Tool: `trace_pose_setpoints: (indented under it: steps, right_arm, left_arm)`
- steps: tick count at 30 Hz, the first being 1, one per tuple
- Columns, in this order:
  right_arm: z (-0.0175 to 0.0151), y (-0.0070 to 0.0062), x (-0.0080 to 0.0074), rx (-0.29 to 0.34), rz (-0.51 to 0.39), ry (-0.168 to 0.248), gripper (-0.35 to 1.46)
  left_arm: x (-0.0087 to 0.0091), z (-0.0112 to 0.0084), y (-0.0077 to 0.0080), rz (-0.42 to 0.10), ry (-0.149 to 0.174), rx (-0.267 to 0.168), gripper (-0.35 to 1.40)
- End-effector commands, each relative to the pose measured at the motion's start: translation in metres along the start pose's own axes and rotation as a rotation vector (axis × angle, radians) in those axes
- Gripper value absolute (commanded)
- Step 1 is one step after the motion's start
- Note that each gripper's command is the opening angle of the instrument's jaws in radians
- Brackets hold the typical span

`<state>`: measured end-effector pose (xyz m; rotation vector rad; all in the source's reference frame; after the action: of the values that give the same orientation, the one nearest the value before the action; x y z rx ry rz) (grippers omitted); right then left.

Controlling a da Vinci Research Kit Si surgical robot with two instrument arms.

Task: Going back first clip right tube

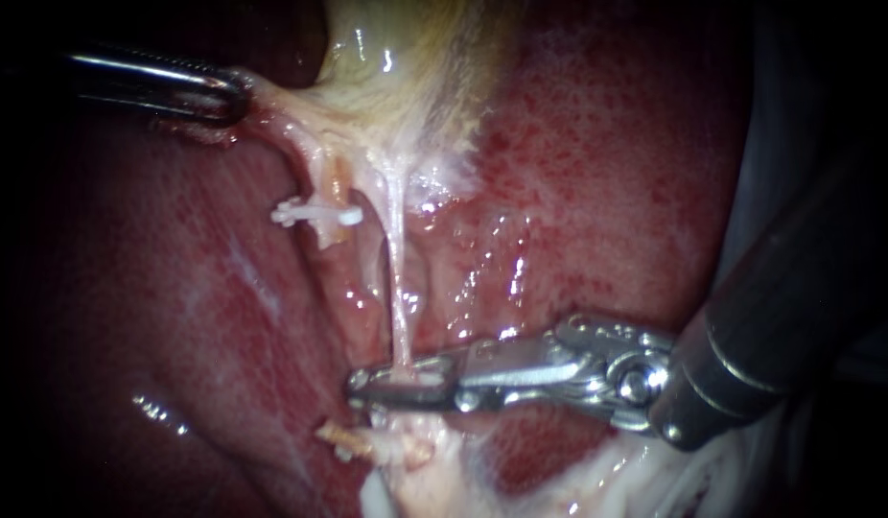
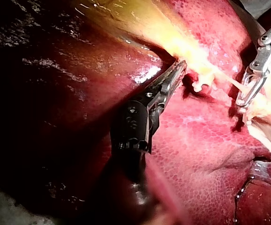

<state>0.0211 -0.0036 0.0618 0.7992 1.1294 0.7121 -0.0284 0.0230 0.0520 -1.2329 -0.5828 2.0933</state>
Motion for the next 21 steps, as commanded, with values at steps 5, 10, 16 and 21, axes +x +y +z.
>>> trace_pose_setpoints:
  steps: [5, 10, 16, 21]
  right_arm:
    - [0.0003, 0.0001, 0.0006, -0.019, -0.146, 0.016, 0.38]
    - [0.0004, 0.0012, 0.0005, -0.061, -0.228, 0.032, 0.49]
    - [-0.0020, 0.0027, 0.0001, -0.072, -0.395, 0.001, 0.50]
    - [-0.0048, 0.0023, 0.0010, -0.077, -0.469, -0.018, 0.50]
  left_arm:
    - [0.0001, -0.0001, 0.0000, 0.000, 0.000, -0.001, -0.35]
    - [0.0000, -0.0002, 0.0000, 0.000, 0.000, -0.002, -0.35]
    - [0.0000, -0.0003, -0.0001, 0.000, 0.000, -0.002, -0.35]
    - [0.0000, -0.0003, -0.0002, 0.000, -0.001, -0.002, -0.35]
